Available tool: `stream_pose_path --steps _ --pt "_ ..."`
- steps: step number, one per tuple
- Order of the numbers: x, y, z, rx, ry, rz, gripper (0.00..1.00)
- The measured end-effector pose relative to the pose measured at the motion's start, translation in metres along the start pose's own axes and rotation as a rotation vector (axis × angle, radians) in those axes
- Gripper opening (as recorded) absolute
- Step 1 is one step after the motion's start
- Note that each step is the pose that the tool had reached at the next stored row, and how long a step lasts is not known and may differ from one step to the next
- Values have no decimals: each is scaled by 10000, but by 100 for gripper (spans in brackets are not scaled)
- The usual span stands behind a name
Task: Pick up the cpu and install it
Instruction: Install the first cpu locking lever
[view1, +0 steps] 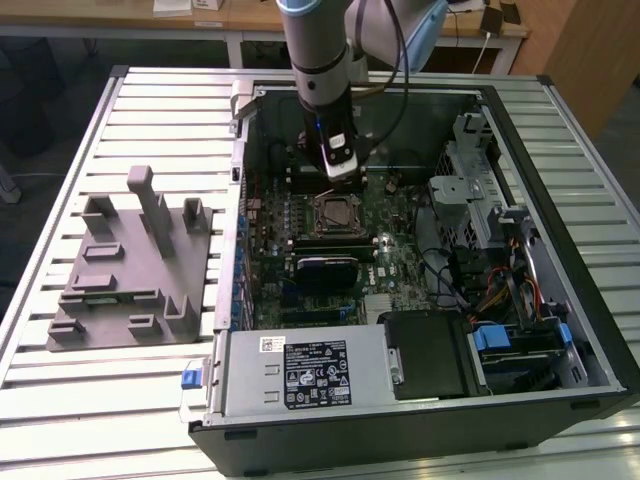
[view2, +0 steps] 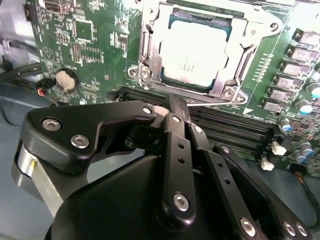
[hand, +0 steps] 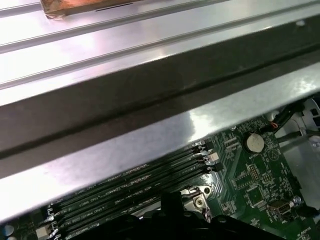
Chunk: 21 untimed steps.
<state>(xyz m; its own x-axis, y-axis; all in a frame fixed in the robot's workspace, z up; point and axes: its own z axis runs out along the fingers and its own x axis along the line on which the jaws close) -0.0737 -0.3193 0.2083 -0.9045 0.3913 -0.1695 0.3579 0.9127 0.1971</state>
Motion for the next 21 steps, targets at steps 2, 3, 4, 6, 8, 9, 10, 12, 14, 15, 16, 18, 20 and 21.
stream_pose_path --steps 2,3,4,6,8,9,10,12,14,15,16,18,20,21 --pt "-5 1 12 31 -35 171 11" --pt "-7 3 16 43 -49 238 11" --pt "-5 5 20 49 -56 274 11" --pt "-2 9 28 46 -60 291 11" --pt "0 10 33 38 -54 292 11" --pt "1 9 37 31 -51 295 11" --pt "2 8 42 24 -49 298 11" --pt "3 7 50 3 -42 302 11" --pt "5 10 58 -19 -34 308 11" --pt "8 14 61 -25 -30 310 11" --pt "10 18 64 -32 -27 311 11" --pt "16 28 70 -40 -24 313 11" --pt "20 34 77 -48 -24 315 11" --pt "22 35 83 -52 -31 314 11"
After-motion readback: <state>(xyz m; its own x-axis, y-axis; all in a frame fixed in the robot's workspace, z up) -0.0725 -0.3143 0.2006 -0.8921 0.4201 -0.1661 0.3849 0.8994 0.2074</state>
